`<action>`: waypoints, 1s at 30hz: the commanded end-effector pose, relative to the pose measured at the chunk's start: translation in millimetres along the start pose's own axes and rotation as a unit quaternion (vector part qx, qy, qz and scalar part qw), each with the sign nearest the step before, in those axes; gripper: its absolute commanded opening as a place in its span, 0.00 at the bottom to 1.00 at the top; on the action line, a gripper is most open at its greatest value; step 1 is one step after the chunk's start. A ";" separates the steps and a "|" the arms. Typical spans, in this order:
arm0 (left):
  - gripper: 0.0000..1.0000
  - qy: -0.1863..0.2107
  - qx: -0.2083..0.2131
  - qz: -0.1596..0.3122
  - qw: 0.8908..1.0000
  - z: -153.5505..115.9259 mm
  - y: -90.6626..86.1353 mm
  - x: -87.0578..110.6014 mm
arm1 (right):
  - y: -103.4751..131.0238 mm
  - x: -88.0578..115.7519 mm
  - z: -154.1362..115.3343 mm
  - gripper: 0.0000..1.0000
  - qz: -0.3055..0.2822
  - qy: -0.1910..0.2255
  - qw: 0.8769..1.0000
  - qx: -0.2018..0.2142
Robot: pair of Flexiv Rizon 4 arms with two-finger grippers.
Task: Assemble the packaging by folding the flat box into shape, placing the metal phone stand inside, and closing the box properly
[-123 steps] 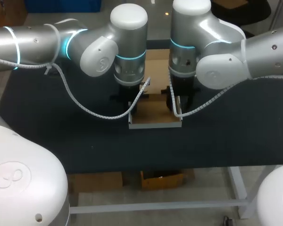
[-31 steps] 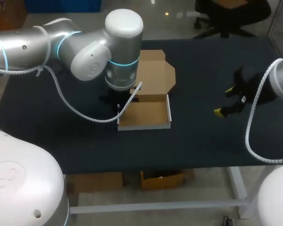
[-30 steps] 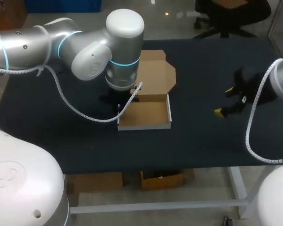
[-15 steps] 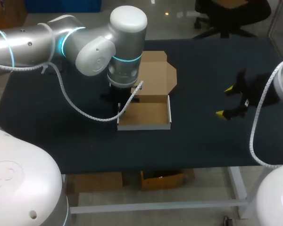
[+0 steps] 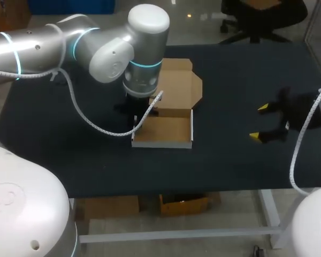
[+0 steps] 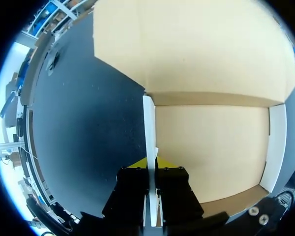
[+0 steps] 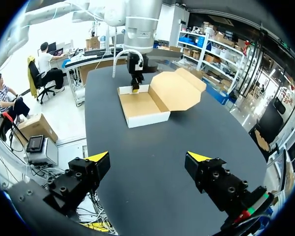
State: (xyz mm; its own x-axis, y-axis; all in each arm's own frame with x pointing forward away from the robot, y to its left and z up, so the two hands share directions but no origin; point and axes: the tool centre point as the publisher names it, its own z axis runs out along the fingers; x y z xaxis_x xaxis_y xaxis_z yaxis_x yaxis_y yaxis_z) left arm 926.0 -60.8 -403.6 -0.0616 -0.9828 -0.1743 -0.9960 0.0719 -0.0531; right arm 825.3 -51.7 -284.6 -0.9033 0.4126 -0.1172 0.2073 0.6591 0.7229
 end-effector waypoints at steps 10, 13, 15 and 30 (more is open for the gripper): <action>0.00 -0.007 0.001 -0.005 1.000 4.0 -2.5 4.6 | -2.1 -8.5 -22.7 1.00 -0.015 0.116 0.993 -0.032; 0.00 -0.008 -0.001 -0.005 1.000 4.4 -3.0 5.1 | -2.4 -8.5 -22.8 1.00 -0.021 0.125 0.991 -0.032; 0.00 -0.010 -0.003 -0.005 1.000 5.0 -3.7 5.0 | -2.5 -8.4 -22.9 1.00 -0.024 0.129 0.991 -0.030; 0.00 -0.061 0.003 -0.024 0.998 5.3 -5.2 7.3 | -4.3 -9.0 -23.2 1.00 -0.031 0.135 0.990 -0.022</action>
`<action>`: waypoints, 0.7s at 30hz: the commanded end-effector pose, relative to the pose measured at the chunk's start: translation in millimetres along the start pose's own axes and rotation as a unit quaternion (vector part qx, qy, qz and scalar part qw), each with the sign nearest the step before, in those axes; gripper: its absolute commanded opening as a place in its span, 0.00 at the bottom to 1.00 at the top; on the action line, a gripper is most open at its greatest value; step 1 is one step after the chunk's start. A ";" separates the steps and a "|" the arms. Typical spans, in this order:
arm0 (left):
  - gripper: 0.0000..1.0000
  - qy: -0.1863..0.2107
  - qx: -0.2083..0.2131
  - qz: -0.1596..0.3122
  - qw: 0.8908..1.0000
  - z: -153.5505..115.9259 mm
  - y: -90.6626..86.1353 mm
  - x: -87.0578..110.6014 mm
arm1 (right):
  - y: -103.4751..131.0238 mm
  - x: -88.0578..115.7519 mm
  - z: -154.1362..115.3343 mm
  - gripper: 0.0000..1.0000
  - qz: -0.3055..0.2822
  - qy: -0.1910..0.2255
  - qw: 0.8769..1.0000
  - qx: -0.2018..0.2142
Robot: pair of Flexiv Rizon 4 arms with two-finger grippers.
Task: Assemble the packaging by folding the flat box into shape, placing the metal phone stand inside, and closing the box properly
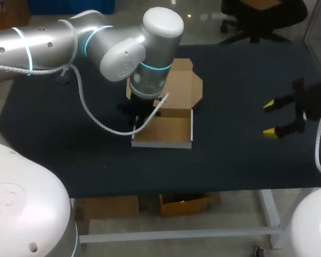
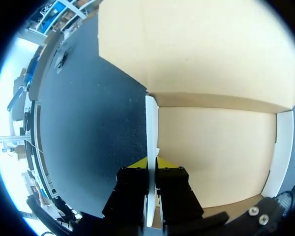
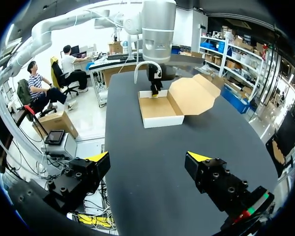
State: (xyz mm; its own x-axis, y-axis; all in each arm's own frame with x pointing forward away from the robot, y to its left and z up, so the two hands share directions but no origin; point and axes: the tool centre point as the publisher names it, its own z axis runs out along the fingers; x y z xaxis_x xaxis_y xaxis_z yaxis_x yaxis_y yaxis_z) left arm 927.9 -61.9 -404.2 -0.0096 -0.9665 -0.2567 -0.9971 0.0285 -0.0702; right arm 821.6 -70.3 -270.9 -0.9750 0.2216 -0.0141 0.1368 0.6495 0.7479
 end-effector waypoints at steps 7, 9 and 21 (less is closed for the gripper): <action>0.00 0.033 0.003 -0.001 0.999 5.9 0.7 2.1 | -2.2 -3.6 0.0 1.00 0.003 0.025 1.000 0.003; 0.00 0.049 0.007 -0.004 0.999 6.4 2.4 1.0 | -2.4 -3.9 0.6 1.00 0.005 0.025 1.000 0.005; 0.50 0.094 0.018 -0.007 0.995 4.0 11.4 1.7 | -1.5 -5.5 7.0 1.00 0.013 0.027 0.999 0.016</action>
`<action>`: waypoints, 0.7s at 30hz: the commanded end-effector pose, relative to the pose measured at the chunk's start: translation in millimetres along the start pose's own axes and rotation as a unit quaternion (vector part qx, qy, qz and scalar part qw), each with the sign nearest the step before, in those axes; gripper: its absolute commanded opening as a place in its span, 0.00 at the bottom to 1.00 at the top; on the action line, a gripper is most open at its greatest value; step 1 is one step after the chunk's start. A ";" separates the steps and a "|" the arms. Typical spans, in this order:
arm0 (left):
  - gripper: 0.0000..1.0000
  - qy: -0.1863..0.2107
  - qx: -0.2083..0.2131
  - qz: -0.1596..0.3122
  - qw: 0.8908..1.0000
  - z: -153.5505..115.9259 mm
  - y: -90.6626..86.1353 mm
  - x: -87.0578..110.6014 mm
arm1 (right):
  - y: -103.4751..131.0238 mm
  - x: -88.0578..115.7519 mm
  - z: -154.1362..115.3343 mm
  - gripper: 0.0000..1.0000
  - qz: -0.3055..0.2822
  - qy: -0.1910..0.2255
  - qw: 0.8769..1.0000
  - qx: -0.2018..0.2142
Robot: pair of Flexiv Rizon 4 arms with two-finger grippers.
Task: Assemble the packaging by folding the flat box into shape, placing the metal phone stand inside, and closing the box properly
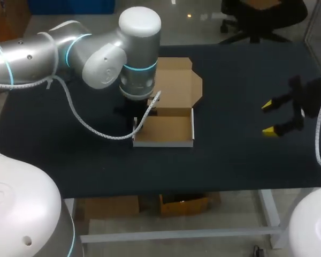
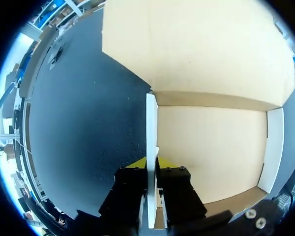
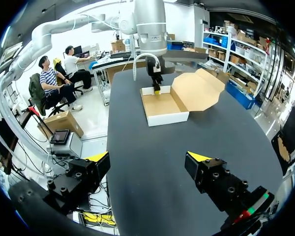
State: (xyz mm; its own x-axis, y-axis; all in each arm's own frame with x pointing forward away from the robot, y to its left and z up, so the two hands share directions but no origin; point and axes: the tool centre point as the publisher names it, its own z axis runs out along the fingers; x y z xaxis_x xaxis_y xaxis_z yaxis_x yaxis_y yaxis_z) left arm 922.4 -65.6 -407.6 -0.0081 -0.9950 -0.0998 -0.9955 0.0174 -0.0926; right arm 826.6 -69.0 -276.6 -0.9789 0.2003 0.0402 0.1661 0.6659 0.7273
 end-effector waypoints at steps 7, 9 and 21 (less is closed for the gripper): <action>1.00 0.043 0.032 0.013 0.998 -8.6 8.9 -0.1 | 2.2 -0.5 3.4 1.00 0.004 0.000 1.000 0.004; 1.00 0.050 0.037 0.014 0.998 -11.8 9.8 -0.1 | 2.2 -0.4 3.6 1.00 0.005 0.000 1.000 0.004; 1.00 0.135 0.103 0.079 0.982 -44.7 30.6 -14.7 | 1.0 -0.9 1.9 1.00 0.011 -0.008 1.000 0.000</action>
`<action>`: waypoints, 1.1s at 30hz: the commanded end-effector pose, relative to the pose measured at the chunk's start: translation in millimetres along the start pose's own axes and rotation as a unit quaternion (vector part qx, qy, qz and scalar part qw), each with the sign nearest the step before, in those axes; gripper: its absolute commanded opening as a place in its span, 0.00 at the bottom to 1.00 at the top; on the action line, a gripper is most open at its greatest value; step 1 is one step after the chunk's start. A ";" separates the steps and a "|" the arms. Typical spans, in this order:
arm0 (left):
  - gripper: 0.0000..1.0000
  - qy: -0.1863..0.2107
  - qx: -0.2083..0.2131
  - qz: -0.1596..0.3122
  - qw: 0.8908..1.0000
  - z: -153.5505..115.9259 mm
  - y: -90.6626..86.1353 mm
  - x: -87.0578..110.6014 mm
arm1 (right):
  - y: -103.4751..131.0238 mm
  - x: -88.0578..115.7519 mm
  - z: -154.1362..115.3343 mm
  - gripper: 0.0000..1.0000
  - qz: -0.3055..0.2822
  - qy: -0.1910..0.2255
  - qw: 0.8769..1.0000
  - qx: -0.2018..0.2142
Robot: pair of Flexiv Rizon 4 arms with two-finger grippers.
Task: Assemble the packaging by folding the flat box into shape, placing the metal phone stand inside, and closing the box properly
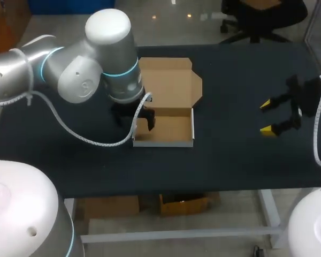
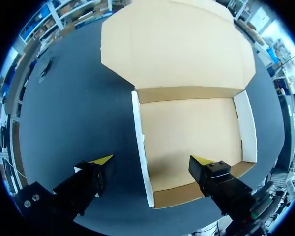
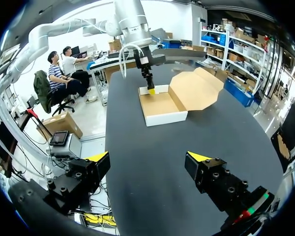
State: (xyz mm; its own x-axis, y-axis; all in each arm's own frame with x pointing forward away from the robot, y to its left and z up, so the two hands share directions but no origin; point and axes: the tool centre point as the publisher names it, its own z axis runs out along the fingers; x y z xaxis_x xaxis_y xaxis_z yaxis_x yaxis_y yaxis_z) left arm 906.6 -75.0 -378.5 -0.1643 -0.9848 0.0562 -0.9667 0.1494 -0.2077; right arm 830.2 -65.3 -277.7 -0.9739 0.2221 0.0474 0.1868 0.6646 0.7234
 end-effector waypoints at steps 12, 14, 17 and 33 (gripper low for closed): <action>1.00 0.116 0.119 0.126 0.978 -53.6 41.3 -33.5 | -1.0 -0.4 -6.5 1.00 0.005 -0.011 1.000 -0.007; 1.00 0.123 0.135 0.145 0.972 -59.4 45.2 -36.8 | -0.5 -0.8 -7.3 1.00 0.006 -0.013 1.000 -0.008; 1.00 0.127 0.146 0.159 0.968 -66.3 50.0 -41.1 | 0.1 -1.3 -8.4 1.00 0.009 -0.015 1.000 -0.009; 1.00 0.118 0.193 0.248 0.942 -113.3 72.9 -70.4 | 3.4 0.8 -19.4 1.00 0.014 -0.032 0.999 -0.009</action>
State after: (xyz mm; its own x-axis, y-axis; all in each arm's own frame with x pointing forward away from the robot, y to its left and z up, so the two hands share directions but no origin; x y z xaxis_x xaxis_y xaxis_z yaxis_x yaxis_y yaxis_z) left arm 838.8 5.0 -297.3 -0.6589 -0.7487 0.0728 -0.6539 0.5221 -0.5476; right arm 832.2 -76.5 -264.6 -0.9593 0.2807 0.0301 0.2110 0.6420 0.7371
